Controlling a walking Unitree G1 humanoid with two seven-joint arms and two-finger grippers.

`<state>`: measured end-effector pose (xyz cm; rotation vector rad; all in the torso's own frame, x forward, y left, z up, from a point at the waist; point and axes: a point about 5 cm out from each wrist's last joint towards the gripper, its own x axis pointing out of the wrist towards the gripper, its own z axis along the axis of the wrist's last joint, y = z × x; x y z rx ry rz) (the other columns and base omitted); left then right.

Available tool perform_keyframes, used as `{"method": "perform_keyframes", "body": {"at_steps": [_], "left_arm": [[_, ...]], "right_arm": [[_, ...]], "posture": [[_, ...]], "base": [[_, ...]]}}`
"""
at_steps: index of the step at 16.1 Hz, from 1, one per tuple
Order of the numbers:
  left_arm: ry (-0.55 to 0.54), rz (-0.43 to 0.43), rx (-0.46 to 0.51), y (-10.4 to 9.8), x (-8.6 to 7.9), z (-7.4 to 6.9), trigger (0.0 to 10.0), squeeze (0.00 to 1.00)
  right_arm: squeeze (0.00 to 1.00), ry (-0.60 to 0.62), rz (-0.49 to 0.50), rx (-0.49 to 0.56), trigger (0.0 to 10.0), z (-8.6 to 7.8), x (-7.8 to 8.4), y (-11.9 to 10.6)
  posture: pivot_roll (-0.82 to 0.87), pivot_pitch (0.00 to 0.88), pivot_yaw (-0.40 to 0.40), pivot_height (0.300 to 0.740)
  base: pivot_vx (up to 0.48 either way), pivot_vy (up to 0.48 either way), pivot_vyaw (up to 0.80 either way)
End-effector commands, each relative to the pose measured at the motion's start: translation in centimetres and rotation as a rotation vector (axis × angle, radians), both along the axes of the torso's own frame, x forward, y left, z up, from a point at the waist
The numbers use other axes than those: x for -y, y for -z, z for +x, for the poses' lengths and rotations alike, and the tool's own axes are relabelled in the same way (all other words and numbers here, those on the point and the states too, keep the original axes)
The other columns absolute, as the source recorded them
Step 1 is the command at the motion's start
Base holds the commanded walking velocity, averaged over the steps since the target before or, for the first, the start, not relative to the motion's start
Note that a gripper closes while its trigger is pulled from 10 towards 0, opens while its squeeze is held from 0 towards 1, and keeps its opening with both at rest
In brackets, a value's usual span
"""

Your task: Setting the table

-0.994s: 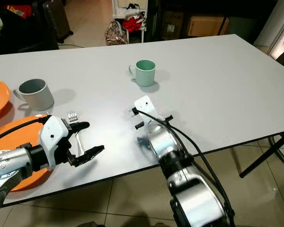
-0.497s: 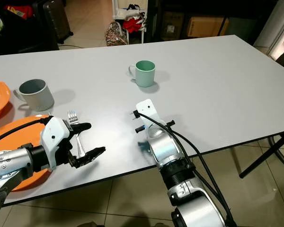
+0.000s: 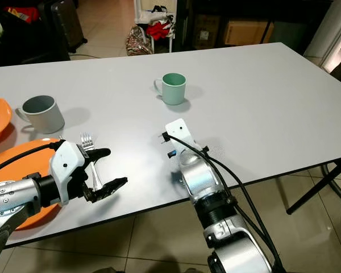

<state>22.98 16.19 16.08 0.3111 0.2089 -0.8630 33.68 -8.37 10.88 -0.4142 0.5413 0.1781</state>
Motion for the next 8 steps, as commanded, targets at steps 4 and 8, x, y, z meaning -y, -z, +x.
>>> {"method": "perform_keyframes", "body": {"at_steps": [4, 8], "left_arm": [[-0.011, -0.067, 0.038, -1.4, -0.2, 0.2, 10.0, 0.0], [-0.115, -0.152, 0.096, -2.7, 1.3, 0.6, 10.0, 0.0]], "right_arm": [[0.68, -0.092, 0.062, 0.194, 10.0, -1.2, 1.0, -8.1], [0.0, -0.141, 0.291, 0.463, 10.0, -3.9, 3.2, -10.8]], "posture": [[-0.04, 0.028, 0.004, 0.74], [-0.05, 0.03, 0.025, 0.74]], "base": [[0.0, 0.0, 0.0], [0.0, 0.0, 0.0]]}}
